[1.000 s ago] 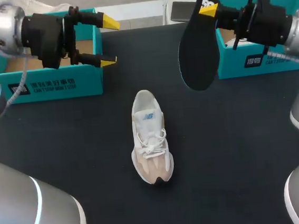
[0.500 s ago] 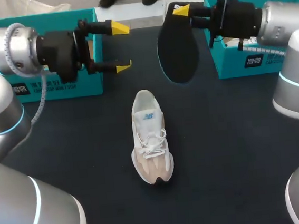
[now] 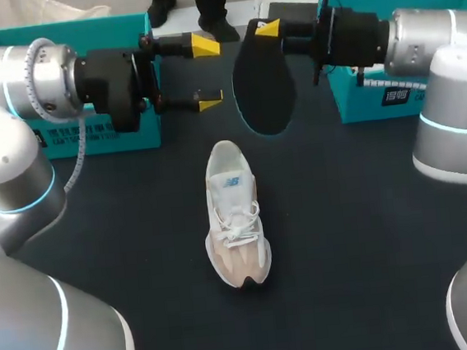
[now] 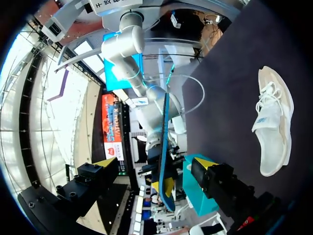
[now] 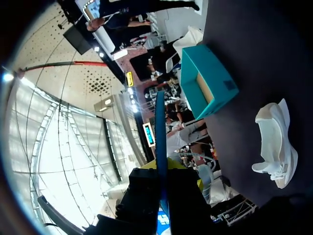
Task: Take the shoe out of the shoebox, open the shoe tongue, remove and reinsert the insole, then place the shoe into the shoebox
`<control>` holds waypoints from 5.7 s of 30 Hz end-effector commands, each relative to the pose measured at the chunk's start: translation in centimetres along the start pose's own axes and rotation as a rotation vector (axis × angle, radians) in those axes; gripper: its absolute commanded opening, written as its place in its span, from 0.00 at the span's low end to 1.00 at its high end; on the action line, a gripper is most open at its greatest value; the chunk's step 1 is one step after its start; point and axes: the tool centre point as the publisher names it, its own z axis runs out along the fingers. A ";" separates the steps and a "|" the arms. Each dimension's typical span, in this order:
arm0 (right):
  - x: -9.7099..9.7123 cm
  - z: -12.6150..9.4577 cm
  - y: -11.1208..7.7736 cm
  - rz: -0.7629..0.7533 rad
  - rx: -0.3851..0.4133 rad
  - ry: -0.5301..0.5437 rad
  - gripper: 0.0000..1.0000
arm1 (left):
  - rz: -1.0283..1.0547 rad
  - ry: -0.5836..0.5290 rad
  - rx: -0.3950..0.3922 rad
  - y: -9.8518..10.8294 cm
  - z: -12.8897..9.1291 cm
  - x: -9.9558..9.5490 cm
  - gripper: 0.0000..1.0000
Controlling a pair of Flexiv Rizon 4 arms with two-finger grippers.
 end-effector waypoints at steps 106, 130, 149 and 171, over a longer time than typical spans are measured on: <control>0.0 -3.6 -1.7 -0.311 0.198 -0.096 1.00 | -0.019 -0.043 0.002 -0.3 -4.5 -0.2 0.00; -0.3 -7.3 -2.0 -0.304 0.235 -0.130 1.00 | -0.019 -0.043 0.002 -0.3 -4.5 -0.2 0.00; 0.0 -7.8 -2.5 -0.312 0.182 -0.131 1.00 | -0.019 -0.043 0.002 -0.3 -4.5 -0.2 0.00; 0.0 -7.8 -2.5 -0.312 0.182 -0.131 1.00 | -1.028 0.104 0.045 -2.7 -6.0 -0.6 0.00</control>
